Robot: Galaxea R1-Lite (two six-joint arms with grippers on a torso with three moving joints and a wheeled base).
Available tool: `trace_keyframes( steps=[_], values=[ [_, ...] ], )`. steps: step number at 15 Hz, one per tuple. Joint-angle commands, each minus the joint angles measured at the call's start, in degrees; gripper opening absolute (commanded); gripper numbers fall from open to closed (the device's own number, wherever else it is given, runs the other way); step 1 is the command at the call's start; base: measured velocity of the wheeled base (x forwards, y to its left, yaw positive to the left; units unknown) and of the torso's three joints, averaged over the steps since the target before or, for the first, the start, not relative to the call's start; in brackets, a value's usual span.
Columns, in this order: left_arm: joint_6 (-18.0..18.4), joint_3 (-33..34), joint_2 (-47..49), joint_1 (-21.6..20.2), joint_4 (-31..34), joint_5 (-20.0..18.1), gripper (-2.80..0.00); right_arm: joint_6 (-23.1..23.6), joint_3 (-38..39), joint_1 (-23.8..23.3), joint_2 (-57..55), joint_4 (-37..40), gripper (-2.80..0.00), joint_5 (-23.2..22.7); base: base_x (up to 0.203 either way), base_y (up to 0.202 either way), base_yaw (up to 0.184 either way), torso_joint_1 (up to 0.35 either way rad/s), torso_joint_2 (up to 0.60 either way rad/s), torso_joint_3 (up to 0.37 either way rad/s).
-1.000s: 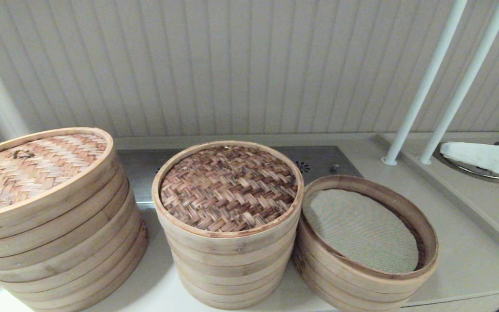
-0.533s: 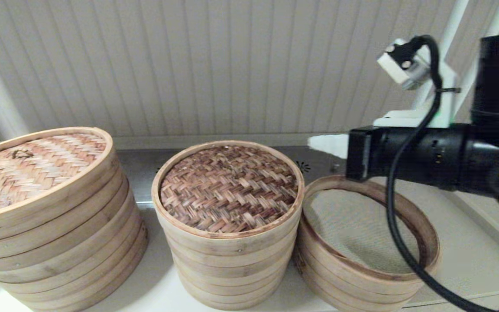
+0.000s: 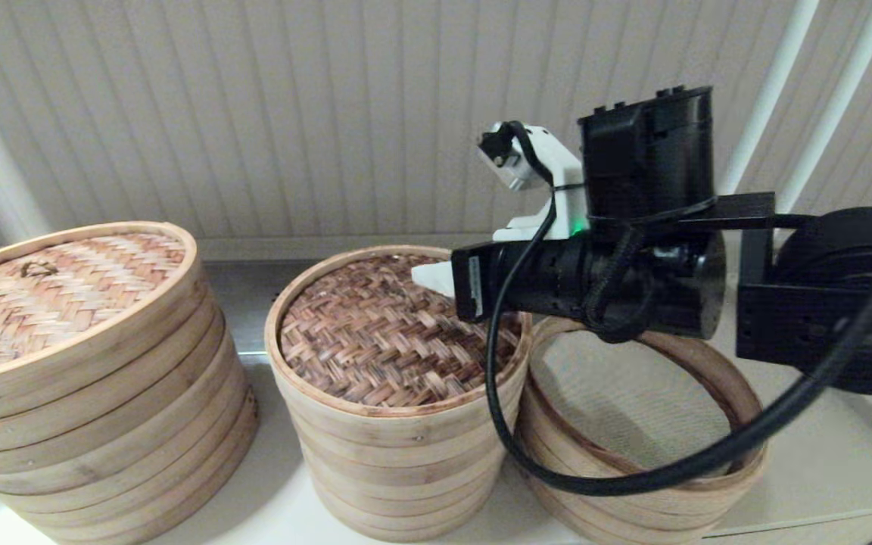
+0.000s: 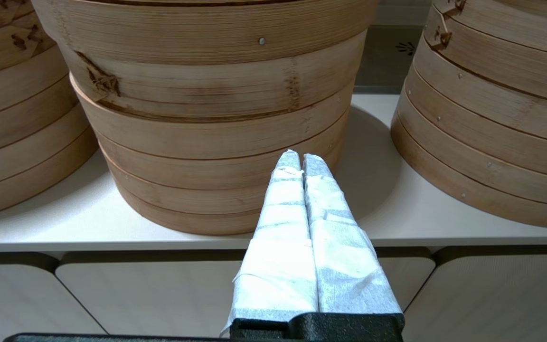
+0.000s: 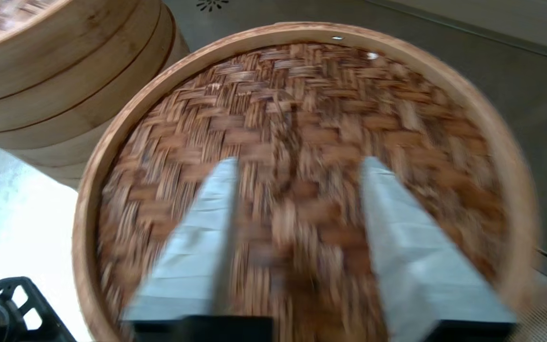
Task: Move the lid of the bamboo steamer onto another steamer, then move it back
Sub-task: Pick up the steamer
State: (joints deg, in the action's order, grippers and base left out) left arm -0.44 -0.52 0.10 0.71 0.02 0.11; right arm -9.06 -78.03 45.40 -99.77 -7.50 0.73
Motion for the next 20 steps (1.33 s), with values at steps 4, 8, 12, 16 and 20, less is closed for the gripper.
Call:
trace_keyframes(
  steps=[4,8,12,16,20],
  values=[
    [0.0,0.0,0.0,0.0,0.0,0.1,-2.8,0.1,-4.5,0.9,-6.5,0.2,0.0,0.7,0.0,0.0,0.0,0.0,0.0,0.0],
    [0.0,0.0,0.0,0.0,0.1,0.1,-2.8,1.4,-5.3,0.9,-7.5,1.7,0.0,2.9,0.0,0.0,0.0,0.0,0.0,0.0],
    [0.0,0.0,0.0,0.0,0.0,0.1,-2.8,2.7,-5.1,2.5,-8.1,1.1,0.0,6.0,0.0,0.0,0.0,0.0,0.0,0.0],
    [0.0,0.0,0.0,0.0,0.0,0.1,-2.8,4.2,-5.3,2.7,-8.9,0.7,0.0,8.3,0.0,0.0,0.0,0.0,0.0,0.0],
    [0.0,0.0,0.0,0.0,0.0,0.1,-2.8,4.3,-5.4,2.7,-9.0,0.3,-2.8,8.2,0.0,0.0,0.0,0.0,0.0,0.0]
  ],
)
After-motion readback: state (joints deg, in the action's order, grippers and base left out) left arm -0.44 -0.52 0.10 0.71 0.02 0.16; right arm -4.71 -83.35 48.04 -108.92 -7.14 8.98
